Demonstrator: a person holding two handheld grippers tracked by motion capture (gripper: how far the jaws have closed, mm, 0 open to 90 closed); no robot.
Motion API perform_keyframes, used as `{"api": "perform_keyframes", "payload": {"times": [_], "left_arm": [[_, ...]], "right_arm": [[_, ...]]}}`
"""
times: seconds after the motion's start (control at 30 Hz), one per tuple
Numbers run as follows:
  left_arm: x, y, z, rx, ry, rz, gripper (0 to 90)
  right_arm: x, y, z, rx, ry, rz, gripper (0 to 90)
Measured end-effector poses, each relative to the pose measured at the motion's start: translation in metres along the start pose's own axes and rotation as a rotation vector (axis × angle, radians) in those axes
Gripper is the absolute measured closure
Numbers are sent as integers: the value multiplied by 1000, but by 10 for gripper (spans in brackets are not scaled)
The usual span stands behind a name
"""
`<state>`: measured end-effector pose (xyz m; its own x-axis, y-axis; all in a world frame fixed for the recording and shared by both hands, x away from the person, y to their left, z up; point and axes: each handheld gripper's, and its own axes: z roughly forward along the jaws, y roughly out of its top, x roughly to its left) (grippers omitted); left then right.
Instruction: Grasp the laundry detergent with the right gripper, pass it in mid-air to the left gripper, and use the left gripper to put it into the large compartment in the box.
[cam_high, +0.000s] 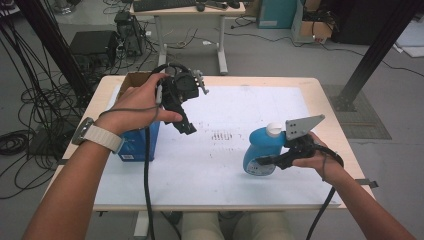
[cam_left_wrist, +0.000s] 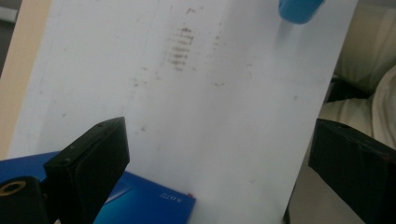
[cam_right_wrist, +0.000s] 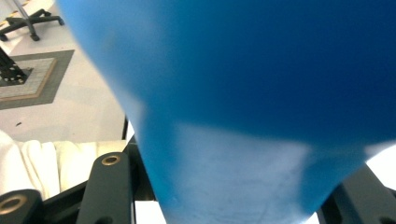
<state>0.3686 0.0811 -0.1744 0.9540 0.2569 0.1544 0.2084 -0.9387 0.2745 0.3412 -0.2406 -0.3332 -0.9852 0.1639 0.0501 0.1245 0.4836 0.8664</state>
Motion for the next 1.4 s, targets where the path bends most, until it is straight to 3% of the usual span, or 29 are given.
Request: {"api": "perform_keyframes", "payload": {"times": [0.27, 0.53, 0.83, 1.4], "left_arm": [[-9, 17, -8, -13, -18, 34, 42], [-21, 35, -10, -8, -72, 80, 56], [-32, 49, -11, -16, -65, 132, 49], [-34, 56, -12, -32, -92, 138, 44]], "right_arm": [[-1, 12, -1, 7, 36, -26, 434], [-2, 25, 1, 19, 76, -53, 433], [-3, 35, 4, 27, 101, -77, 433], [-6, 56, 17, 36, 139, -103, 433]]}}
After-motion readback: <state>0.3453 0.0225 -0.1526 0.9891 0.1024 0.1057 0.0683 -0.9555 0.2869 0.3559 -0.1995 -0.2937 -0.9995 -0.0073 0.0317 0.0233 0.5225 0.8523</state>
